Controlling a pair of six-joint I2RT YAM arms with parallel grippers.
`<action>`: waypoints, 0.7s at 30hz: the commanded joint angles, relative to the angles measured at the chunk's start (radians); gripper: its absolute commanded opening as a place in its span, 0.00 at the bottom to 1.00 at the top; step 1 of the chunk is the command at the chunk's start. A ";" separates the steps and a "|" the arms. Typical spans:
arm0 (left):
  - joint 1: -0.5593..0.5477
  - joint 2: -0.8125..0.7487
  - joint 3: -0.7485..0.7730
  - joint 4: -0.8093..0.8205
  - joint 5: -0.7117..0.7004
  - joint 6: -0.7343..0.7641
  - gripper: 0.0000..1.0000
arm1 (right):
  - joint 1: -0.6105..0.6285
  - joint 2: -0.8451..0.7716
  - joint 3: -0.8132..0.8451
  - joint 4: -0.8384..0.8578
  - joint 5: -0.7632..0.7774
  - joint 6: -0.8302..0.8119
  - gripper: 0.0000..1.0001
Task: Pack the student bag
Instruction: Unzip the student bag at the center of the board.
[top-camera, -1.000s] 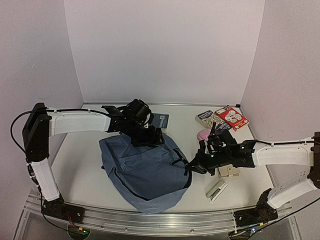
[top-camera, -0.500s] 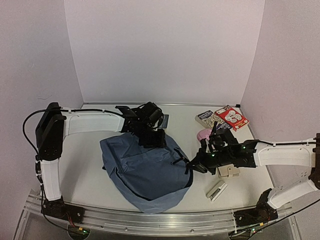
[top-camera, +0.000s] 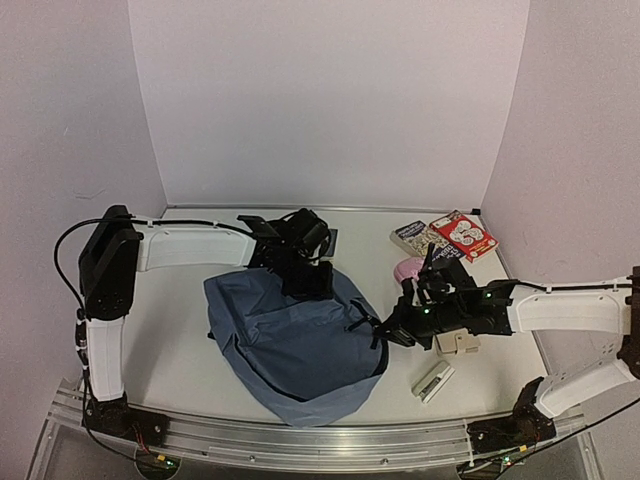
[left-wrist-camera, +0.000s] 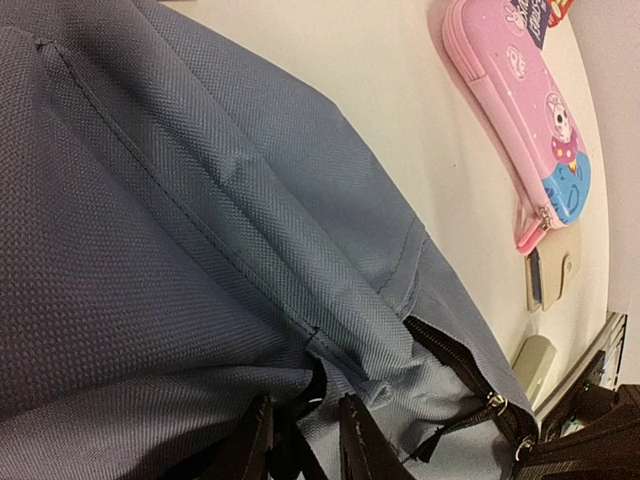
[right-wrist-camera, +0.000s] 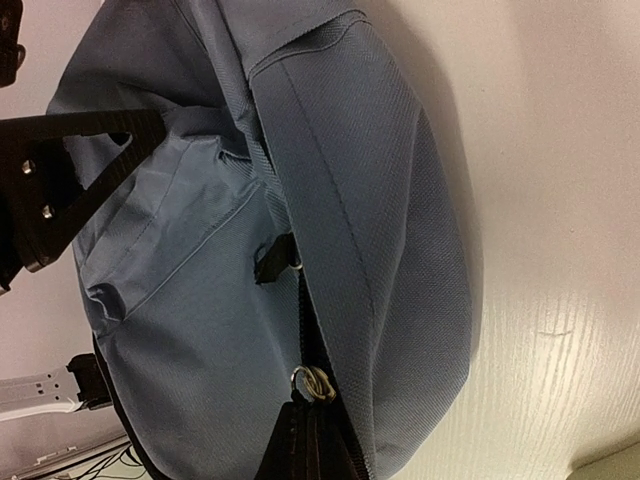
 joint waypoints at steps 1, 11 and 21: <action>-0.004 0.022 0.019 0.058 0.042 -0.013 0.18 | 0.002 -0.037 -0.003 0.024 0.016 -0.011 0.00; 0.037 -0.026 -0.005 0.087 -0.087 -0.025 0.00 | 0.002 -0.075 -0.028 0.019 -0.011 0.025 0.00; 0.141 -0.072 -0.118 0.256 -0.054 -0.067 0.00 | 0.017 -0.187 -0.098 -0.015 -0.090 0.081 0.00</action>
